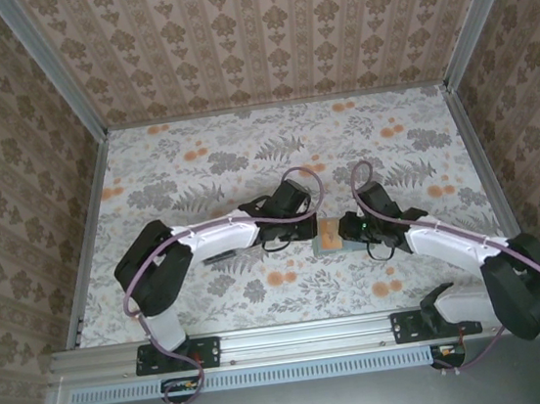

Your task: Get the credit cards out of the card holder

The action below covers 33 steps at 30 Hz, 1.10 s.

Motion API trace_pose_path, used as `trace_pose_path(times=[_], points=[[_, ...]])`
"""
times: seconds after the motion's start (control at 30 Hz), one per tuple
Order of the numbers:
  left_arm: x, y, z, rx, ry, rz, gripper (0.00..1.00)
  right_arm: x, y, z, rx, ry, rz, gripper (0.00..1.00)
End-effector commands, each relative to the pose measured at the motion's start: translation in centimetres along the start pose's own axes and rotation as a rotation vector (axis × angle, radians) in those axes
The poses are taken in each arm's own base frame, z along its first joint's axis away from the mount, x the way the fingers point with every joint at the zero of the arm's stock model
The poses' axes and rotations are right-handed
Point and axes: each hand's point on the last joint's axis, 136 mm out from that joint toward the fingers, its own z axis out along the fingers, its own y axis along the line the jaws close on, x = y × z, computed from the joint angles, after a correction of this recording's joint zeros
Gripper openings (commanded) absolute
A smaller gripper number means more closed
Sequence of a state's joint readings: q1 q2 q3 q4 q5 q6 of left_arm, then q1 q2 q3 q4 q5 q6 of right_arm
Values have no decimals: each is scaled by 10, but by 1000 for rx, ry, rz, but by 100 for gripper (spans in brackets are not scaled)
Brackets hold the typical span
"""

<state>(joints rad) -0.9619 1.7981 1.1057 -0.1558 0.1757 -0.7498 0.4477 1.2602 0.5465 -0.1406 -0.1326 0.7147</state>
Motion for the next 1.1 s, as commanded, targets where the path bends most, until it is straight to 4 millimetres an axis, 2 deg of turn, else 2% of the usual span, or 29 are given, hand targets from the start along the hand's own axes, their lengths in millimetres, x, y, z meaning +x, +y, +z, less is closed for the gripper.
trace_pose_path(times=[0.0,0.23,0.57,1.07], points=[[0,-10,7,29,17,-4,0,-10,19,4,-67,8,16,15],[3,-5,20,15,45,-13,0,-8,13,12,-33,30,22,15],[2,-10,25,28,54,-6,0,-7,1,16,23,36,26,18],[24,12,41,-61,131,-27,0,-1,-7,26,18,76,56,21]])
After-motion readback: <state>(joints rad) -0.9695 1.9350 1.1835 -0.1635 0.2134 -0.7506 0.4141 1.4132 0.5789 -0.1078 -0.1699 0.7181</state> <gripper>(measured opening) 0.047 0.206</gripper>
